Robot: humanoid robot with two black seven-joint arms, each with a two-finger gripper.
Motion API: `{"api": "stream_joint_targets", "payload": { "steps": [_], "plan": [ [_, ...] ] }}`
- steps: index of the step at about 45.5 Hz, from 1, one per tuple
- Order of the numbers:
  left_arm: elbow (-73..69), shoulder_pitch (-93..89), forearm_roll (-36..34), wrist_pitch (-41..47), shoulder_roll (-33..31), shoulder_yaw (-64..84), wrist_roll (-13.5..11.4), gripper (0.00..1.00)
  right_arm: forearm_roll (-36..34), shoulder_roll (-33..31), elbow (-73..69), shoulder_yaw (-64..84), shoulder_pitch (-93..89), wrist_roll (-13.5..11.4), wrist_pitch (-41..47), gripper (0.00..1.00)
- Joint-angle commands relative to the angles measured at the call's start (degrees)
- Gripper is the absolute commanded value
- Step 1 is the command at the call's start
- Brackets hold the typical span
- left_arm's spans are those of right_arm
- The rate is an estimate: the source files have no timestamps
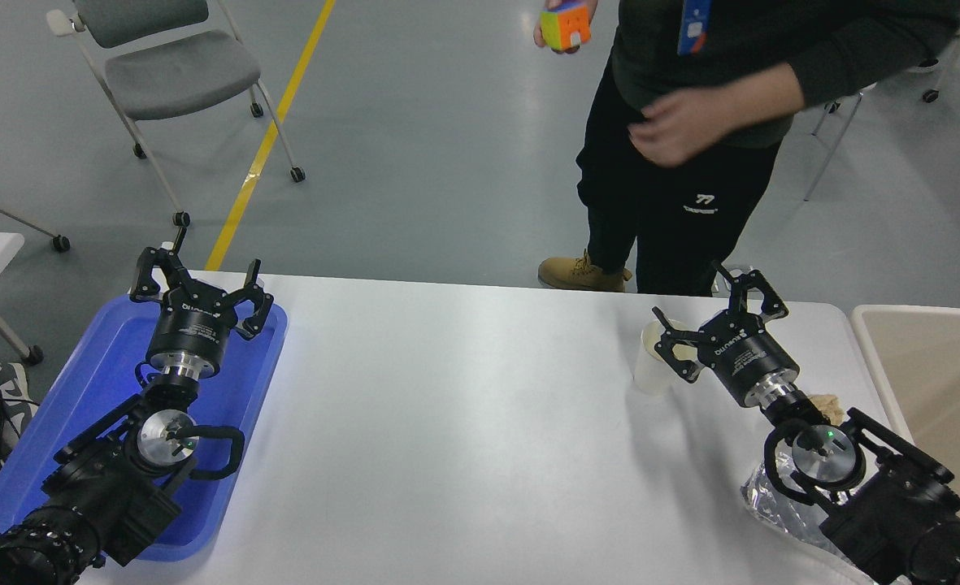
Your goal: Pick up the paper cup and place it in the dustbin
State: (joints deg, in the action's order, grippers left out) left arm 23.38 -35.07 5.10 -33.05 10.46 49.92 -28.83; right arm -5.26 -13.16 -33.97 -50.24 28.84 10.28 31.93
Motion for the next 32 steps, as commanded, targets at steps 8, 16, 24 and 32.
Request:
{"api": "stream_joint_targets", "payload": {
  "steps": [8,16,24,32],
  "plan": [
    [0.0,0.0,0.0,-0.08,0.0,0.0,0.01,1.0,-0.01,0.07,0.13,0.06,0.69,0.0,0.06,1.0],
    [0.0,0.0,0.0,-0.08,0.0,0.0,0.01,1.0,0.07,0.07,0.13,0.15,0.77,0.0,0.06,1.0],
    [0.0,0.0,0.0,-0.09,0.0,0.0,0.01,1.0,0.07,-0.11,0.13,0.06,1.04,0.0,0.06,1.0],
    [0.08,0.0,0.0,-0.09,0.0,0.0,0.01,1.0,0.07,-0.28,-0.05,0.15,2.62,0.0,-0.03,1.0]
  ]
}}
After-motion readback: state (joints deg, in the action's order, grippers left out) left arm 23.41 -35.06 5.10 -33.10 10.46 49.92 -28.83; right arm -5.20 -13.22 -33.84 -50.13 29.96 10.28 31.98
